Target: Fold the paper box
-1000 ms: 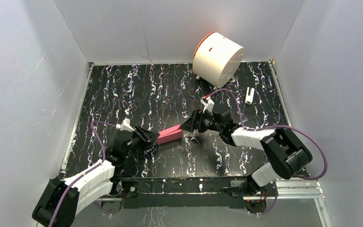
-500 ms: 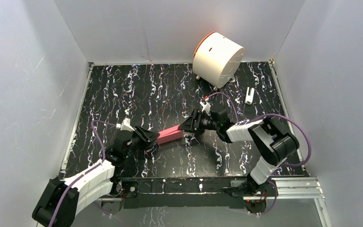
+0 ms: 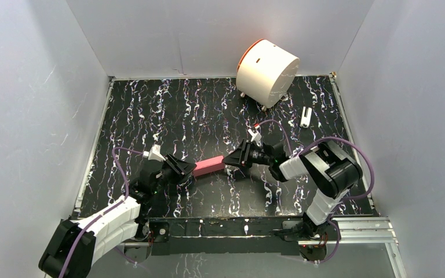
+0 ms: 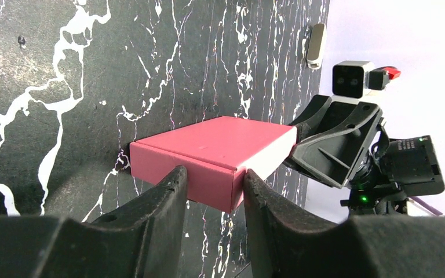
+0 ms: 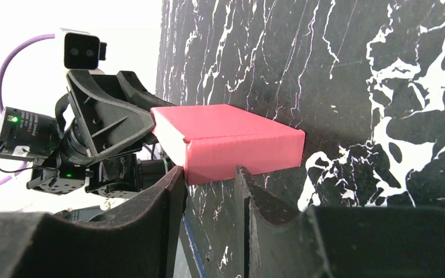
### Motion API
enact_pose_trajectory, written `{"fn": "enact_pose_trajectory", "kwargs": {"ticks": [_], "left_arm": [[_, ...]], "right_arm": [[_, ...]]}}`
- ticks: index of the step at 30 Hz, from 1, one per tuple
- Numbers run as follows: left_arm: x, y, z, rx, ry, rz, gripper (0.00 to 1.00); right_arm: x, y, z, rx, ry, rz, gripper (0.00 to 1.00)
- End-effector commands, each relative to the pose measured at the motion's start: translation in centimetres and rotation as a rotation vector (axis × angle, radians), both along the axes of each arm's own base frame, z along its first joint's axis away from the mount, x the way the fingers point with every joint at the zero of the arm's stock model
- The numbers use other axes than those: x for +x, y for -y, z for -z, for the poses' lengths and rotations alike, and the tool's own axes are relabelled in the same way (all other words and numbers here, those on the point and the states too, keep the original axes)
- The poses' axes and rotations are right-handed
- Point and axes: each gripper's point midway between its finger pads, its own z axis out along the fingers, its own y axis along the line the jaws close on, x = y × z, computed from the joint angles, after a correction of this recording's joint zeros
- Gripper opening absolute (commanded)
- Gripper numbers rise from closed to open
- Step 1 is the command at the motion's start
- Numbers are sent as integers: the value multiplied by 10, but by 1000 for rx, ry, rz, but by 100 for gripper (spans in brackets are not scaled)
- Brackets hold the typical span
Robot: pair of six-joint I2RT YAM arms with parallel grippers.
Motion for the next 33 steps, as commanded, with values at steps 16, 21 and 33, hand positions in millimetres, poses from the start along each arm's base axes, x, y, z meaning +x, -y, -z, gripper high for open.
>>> {"fn": "enact_pose_trajectory", "kwargs": {"ticks": [16,21,33], "left_arm": [[-28,-14,50,131,-158,36,9],[-30,-16,54,142,-159,35,1],[-30,-16,54,154,-150,46,0]], "right_arm": [[-10,9,34,-22,6,-49,24],[1,2,-1,24,74,-53,49],[16,-7,-17,69,95,-42,54]]}}
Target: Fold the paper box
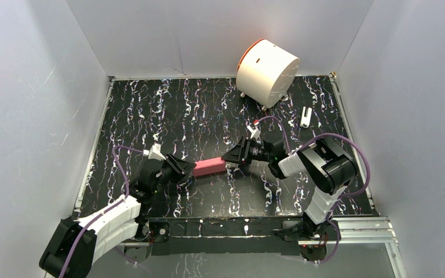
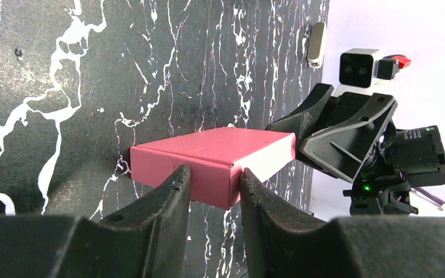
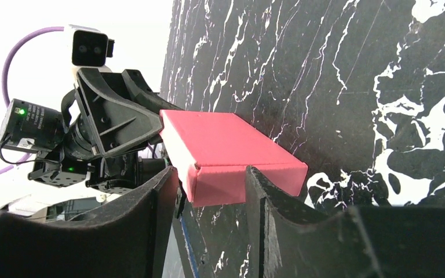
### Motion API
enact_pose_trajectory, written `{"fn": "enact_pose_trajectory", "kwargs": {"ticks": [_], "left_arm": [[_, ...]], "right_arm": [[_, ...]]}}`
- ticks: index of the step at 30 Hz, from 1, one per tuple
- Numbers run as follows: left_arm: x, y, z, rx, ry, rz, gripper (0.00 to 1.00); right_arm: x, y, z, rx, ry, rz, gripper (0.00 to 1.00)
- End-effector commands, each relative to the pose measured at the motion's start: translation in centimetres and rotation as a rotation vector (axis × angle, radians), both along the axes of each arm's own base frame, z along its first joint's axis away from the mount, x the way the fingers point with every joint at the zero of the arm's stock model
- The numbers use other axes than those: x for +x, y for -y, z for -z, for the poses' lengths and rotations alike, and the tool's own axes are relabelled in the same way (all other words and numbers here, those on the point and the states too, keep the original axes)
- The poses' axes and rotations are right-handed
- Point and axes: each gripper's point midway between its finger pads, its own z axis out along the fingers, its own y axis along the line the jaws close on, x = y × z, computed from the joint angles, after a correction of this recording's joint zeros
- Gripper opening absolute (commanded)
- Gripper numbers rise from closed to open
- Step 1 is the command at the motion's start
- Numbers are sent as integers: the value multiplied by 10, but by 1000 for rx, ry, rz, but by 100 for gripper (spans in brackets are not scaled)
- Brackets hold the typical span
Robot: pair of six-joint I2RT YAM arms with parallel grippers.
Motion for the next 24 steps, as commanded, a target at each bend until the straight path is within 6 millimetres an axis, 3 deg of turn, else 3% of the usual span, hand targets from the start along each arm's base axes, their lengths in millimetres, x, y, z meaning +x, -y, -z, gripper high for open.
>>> {"fn": "enact_pose_trajectory", "kwargs": {"ticks": [1,4,11,15,18,20,21,24], "left_arm": [[-31,-19,56,143,-170,20,0],[-33,-20,59,129,-184,4,0],[-38,-19,65,53,-225,-41,0],[-45,-19,73,-9,-282,-78,0],[-46,-19,74,-29,-282,-85,0],[-39,-16,64,1,-242,-58,0],[-34,-16,58,23,-220,-49,3],[-19,-18,33,107,-138,-34,25]], "right_arm": [[10,-4,-6,11,37,0,51],[1,0,15,-23,5,-18,38],[-31,21,74,-121,11,-66,32],[-40,28,94,-142,21,-66,26],[-38,28,93,-137,49,-68,26],[-32,23,84,-122,74,-80,29],[-27,19,76,-116,99,-85,29],[-13,13,60,-126,151,-88,30]]}}
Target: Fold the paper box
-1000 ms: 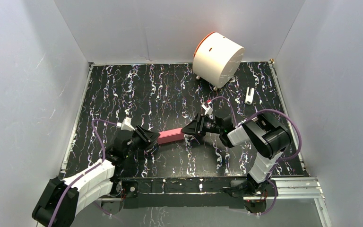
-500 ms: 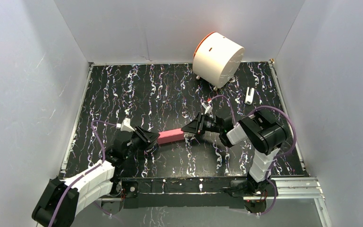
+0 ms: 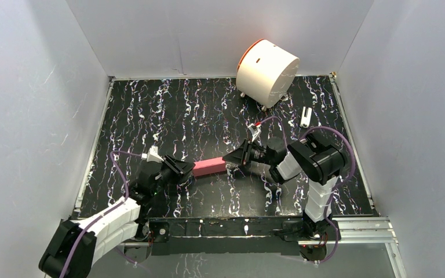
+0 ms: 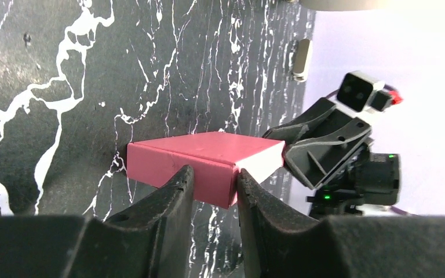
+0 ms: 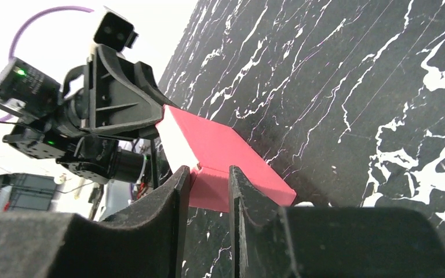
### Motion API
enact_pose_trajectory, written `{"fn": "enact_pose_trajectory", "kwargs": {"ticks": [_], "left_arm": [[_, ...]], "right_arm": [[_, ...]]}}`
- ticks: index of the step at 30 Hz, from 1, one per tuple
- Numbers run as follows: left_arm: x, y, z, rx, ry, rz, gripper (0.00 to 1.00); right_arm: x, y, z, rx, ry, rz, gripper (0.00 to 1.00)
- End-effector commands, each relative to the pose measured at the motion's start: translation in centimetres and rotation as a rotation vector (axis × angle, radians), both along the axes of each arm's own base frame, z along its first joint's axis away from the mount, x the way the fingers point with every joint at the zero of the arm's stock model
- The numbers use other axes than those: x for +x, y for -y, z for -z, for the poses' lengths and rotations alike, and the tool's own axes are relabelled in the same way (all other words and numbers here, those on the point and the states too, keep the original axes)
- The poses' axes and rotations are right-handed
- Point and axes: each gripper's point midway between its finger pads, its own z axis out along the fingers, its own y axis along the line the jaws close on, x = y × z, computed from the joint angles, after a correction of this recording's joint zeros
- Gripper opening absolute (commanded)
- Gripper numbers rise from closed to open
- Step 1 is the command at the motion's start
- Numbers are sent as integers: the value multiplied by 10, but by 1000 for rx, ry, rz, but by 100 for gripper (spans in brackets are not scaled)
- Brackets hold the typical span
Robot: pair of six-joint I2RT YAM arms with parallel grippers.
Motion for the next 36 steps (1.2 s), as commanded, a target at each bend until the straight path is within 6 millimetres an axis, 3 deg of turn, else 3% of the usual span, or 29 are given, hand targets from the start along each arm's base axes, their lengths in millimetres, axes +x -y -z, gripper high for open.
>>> {"fn": "enact_pose_trajectory", "kwargs": {"ticks": [1,3,8,14,22,25,27,28,36], "left_arm": [[-17,-20,30,248,-108,45,32],[-10,-24,12,308,-64,46,45],[3,-40,-16,520,-10,75,58],[15,-16,-47,613,74,297,63],[15,11,-58,683,184,593,64],[13,24,-69,706,262,684,65],[11,34,-74,754,331,743,65],[10,40,-75,793,373,778,66],[16,63,-58,1027,499,980,70]], "right_arm": [[-9,9,49,-211,-83,-32,31],[-3,6,39,-209,-62,-33,32],[7,-2,17,-182,-28,-43,36],[17,-9,-14,-158,32,-48,45],[25,-9,-61,-153,139,-26,70],[30,1,-73,-189,190,20,80],[33,10,-80,-229,227,55,96],[34,16,-83,-252,247,72,98],[33,75,-110,-416,390,258,98]]}}
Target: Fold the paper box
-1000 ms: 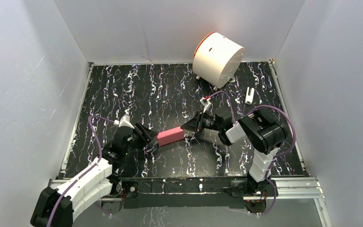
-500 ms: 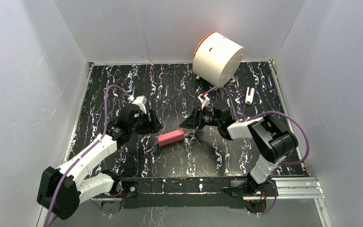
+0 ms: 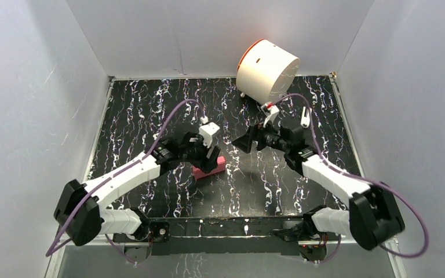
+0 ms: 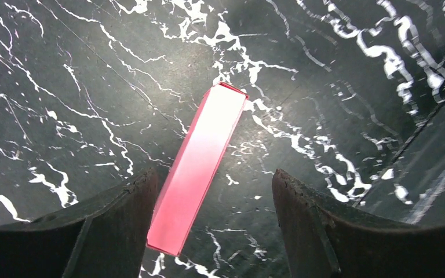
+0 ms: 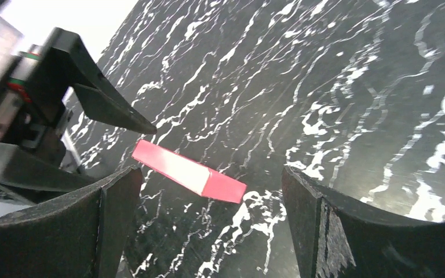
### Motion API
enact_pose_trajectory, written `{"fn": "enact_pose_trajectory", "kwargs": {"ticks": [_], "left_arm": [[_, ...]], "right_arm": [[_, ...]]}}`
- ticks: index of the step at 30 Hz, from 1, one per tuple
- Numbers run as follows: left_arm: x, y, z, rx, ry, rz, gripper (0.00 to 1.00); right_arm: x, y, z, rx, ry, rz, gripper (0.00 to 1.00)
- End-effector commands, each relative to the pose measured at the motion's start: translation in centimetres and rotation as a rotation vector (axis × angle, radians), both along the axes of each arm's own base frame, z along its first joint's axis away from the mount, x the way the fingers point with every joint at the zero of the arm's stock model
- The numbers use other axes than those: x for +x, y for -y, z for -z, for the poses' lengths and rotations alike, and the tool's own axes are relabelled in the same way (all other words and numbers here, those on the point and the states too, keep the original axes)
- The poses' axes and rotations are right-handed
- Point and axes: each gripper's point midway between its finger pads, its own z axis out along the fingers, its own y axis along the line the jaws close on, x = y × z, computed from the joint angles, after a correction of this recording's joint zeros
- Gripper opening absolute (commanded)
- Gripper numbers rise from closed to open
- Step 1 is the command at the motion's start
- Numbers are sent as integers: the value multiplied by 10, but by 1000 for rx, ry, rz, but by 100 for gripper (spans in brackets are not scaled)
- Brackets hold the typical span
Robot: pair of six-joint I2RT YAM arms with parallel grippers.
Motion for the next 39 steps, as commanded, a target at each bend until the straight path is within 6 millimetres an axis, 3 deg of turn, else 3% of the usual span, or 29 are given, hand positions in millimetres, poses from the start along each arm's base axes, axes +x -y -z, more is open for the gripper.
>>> {"fn": "enact_pose_trajectory", "kwargs": {"ticks": [1,6,9,12,15,17,24,30,36,39], "left_arm": [[11,0,4,147,104,126,71],[12,7,29,262,112,197,70],[11,10,48,308,79,223,63],[12,12,55,350,84,235,43],[21,14,47,403,159,238,19],[29,15,43,443,219,251,13],[73,21,40,706,554,362,14],[93,35,59,805,843,542,19],[75,32,94,784,771,621,29],[66,30,95,768,755,633,45]], "right_arm": [[3,36,-18,-113,131,122,98],[-11,57,-43,-109,216,184,99],[-16,69,-54,-108,252,225,99],[-20,79,-67,-113,293,261,99],[-25,88,-78,-124,333,287,99],[-28,96,-81,-146,345,308,99],[-39,117,-93,-160,404,378,99],[-47,132,-98,-170,435,430,99],[-50,146,-103,-179,453,487,99],[-51,148,-104,-180,458,501,99]]}}
